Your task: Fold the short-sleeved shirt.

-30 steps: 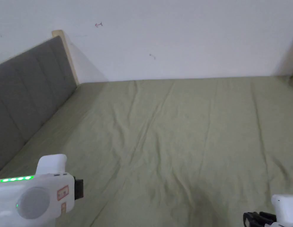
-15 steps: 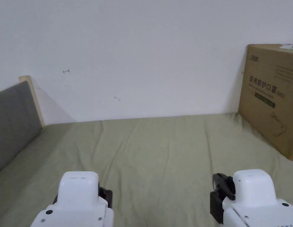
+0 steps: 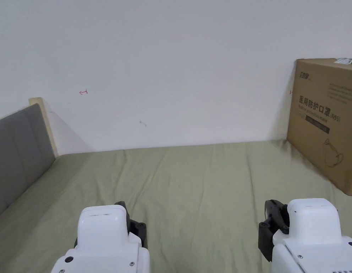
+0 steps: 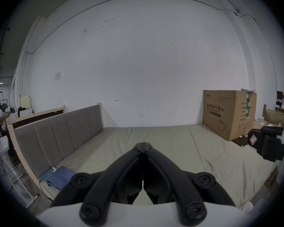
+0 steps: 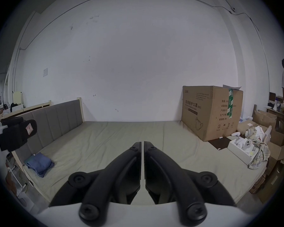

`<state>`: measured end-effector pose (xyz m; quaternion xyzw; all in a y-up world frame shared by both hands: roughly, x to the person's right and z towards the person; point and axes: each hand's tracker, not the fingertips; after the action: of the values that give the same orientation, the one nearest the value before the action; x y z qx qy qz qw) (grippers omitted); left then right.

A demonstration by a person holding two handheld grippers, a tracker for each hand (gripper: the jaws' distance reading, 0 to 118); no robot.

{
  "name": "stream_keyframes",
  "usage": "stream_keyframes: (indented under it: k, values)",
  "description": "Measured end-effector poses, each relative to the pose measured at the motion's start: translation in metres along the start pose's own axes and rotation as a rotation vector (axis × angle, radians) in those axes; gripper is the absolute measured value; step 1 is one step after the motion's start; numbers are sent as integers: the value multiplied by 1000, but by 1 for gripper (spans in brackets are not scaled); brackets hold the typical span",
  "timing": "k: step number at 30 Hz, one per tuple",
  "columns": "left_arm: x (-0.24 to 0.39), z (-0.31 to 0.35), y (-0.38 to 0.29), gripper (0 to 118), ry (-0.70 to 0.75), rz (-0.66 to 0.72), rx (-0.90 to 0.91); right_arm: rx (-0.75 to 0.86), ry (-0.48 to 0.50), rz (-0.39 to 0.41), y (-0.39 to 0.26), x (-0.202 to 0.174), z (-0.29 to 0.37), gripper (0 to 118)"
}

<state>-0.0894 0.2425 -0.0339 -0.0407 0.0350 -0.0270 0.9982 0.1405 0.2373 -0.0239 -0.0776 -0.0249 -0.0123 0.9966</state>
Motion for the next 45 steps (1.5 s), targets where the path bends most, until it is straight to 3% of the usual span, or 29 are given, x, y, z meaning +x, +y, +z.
stream_keyframes:
  k: [6,9,11,13,14,15,16,19,20,25,33,38,45]
  values:
    - [-5,0,3,6,8,-20,7,0,0,10,0,-4,-1,4]
    - [-5,-1,3,15,7,-29,2,1,-3,22,1,-6,-2,4]
    - [-6,-2,3,44,0,-27,-3,2,-5,21,0,-5,-3,5]
    - [-8,-3,6,88,-9,-13,-21,3,-4,21,1,-5,-4,13]
    - [-9,-4,7,96,-15,-4,-34,0,-7,23,1,-5,-4,16]
    - [-9,-6,8,96,-24,-1,-45,-3,-11,24,1,-4,-5,16]
    - [-10,-4,9,116,-27,4,-42,-3,-14,24,1,-3,-6,35]
    - [-10,0,15,117,-42,6,-17,-4,-37,7,0,1,-8,99]
    - [-10,1,17,117,-48,7,-15,0,-41,-2,0,2,-8,107]
    - [-11,0,24,117,-119,19,-49,9,-58,2,1,5,-10,116]
    - [-5,-4,22,117,-108,22,-62,12,-48,24,-2,4,-12,116]
    - [-1,-8,20,117,-41,-46,-102,5,-44,19,-4,5,-16,116]
    - [-10,-12,18,117,-56,30,-110,0,-60,47,-8,6,-22,117]
